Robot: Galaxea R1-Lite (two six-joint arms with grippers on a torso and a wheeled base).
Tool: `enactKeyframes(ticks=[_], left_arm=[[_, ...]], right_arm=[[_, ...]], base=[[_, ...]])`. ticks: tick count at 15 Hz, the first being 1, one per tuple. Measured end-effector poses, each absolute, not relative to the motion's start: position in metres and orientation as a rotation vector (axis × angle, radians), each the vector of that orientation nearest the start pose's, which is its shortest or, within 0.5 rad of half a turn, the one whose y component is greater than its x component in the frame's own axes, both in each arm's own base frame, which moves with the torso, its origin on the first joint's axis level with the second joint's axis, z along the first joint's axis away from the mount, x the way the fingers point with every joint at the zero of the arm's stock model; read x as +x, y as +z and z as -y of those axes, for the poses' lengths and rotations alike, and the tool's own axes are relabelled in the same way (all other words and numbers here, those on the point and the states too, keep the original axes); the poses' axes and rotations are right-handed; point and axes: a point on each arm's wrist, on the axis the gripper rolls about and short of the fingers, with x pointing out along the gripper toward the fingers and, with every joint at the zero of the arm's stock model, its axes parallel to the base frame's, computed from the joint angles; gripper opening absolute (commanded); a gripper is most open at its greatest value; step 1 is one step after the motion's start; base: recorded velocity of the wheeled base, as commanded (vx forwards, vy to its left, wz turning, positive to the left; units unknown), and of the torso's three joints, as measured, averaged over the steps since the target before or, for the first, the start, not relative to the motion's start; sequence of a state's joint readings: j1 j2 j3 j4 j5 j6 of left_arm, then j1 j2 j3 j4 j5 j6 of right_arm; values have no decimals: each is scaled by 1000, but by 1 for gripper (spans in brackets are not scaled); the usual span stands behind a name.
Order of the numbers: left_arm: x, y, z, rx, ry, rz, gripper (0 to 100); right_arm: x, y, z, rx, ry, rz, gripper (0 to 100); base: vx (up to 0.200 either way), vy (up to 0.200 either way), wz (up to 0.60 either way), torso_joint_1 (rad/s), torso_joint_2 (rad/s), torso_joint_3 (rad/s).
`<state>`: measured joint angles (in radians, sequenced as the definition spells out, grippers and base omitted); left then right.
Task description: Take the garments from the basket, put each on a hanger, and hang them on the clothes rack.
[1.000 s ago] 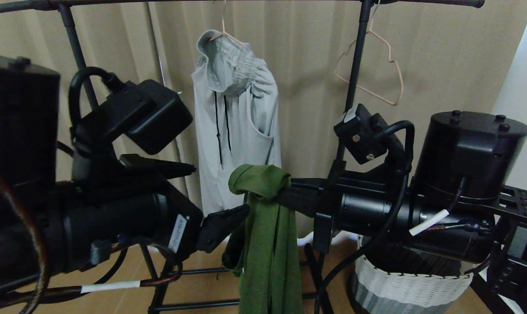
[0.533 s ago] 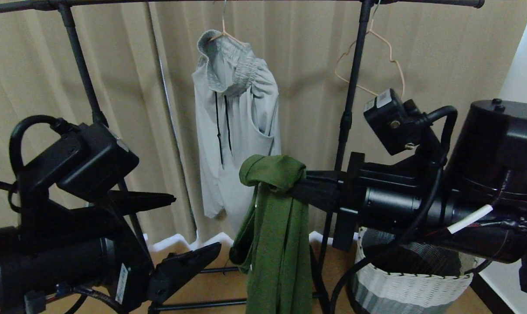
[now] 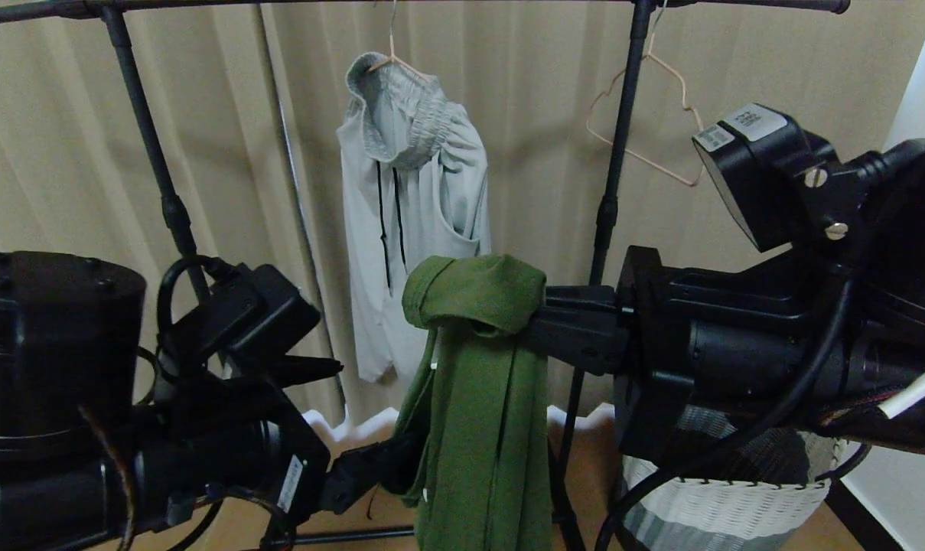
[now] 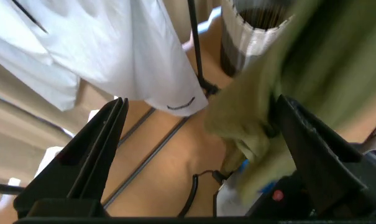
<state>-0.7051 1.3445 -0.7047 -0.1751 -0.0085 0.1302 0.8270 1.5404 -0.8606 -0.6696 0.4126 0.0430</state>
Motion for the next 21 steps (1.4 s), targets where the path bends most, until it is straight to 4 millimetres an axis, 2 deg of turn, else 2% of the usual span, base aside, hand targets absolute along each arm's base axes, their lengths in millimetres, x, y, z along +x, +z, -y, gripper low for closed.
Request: enactKeyframes(ticks=[5, 6, 10, 13, 15, 18, 21], left_arm=[[177, 190, 143, 322, -711, -428, 100], [178, 188, 141, 337, -704, -432, 0], [179, 185, 138, 355, -696, -437, 0], [179, 190, 131, 379, -680, -409, 0], [187, 211, 124, 365, -629, -338, 0], [196, 255, 119, 340, -582, -263, 0], [197, 292, 120, 319, -574, -219, 0]], right_arm=[[179, 249, -209, 38, 1245, -32, 0], [179, 249, -209, 38, 1243, -32, 0], [177, 250, -207, 39, 1241, -29, 0], [178, 248, -198, 36, 1212, -37, 0], [185, 242, -185, 32, 1155, -57, 0], [201, 229, -162, 28, 1049, -100, 0], [209, 221, -153, 27, 1004, -126, 0]], base=[[0, 0, 0, 0, 0, 0], [0, 0, 0, 0, 0, 0], [0, 0, 0, 0, 0, 0], [0, 0, 0, 0, 0, 0], [0, 0, 0, 0, 0, 0], [0, 0, 0, 0, 0, 0], [0, 0, 0, 0, 0, 0]])
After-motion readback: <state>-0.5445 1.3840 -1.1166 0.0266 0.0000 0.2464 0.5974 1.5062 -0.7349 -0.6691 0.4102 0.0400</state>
